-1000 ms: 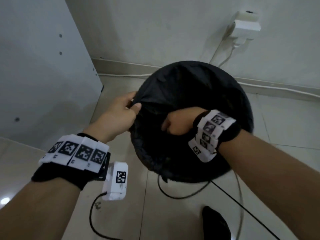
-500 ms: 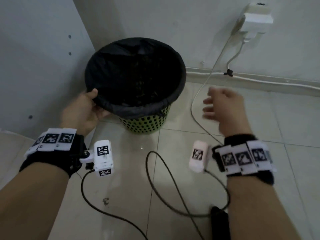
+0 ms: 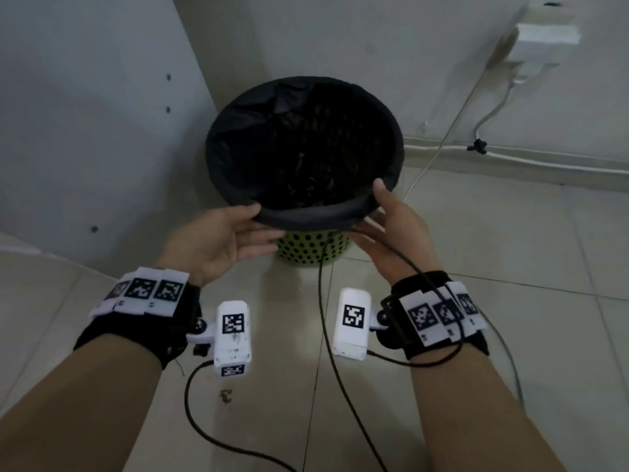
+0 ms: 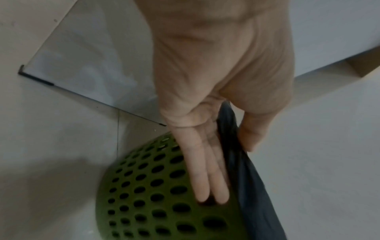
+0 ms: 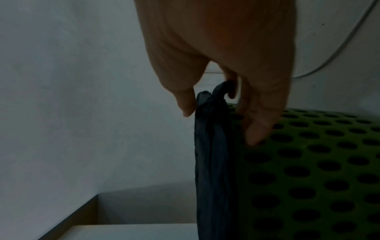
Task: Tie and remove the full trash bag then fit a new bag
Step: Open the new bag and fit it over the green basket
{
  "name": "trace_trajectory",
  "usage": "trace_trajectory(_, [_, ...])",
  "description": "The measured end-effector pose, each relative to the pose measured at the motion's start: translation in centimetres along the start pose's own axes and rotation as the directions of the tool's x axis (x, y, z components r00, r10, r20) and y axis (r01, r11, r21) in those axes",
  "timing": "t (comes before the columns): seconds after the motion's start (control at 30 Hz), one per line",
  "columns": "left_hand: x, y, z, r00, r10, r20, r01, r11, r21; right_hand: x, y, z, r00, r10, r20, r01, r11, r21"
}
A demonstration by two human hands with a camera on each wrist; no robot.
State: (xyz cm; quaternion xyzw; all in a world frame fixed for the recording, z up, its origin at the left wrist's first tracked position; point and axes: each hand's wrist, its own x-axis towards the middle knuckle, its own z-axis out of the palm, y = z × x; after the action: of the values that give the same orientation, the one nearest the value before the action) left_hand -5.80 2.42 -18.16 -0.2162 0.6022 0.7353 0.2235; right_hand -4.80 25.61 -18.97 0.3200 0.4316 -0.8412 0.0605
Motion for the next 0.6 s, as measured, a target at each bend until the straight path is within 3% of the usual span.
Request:
trace_trajectory(0.1, [-0.1, -0.2, -0.1, 0.999, -0.026, -0.03, 0.027, 0.999, 0.04, -1.0, 0.5, -0.2, 0.999, 0.044, 0.031, -0.041, 0.996, -0.074])
trace_trajectory(0.2, [0.3, -0.3, -0.4, 0.994, 0.045, -0.098, -0.051, 0.997, -0.055, -1.2, 0.8, 0.2, 0.998, 0.053, 0.023, -0.052, 0.998, -0.044])
trace_trajectory(0.37, [-0.3, -0.9, 0.5, 1.0, 0.003, -0.026, -0.005, 0.995, -0.097, 0.0, -0.7, -0.1, 0.997, 0.081, -0.009, -0.08, 0.995, 0.065])
trace_trajectory(0.47, [-0.7, -1.4, 0.8, 1.0, -0.01, 0.016, 0.011, 0.998, -0.06, 0.5, -1.9, -0.2, 0.995, 0.097, 0.014, -0.098, 0.988, 0.115])
trace_trajectory(0.6, [-0.9, -1.4, -0.1, 1.0, -0.015, 0.016, 0.013, 0.995, 0.1, 0.5, -1.9, -1.0, 0.998, 0.059, 0.018, -0.059, 0.998, -0.018])
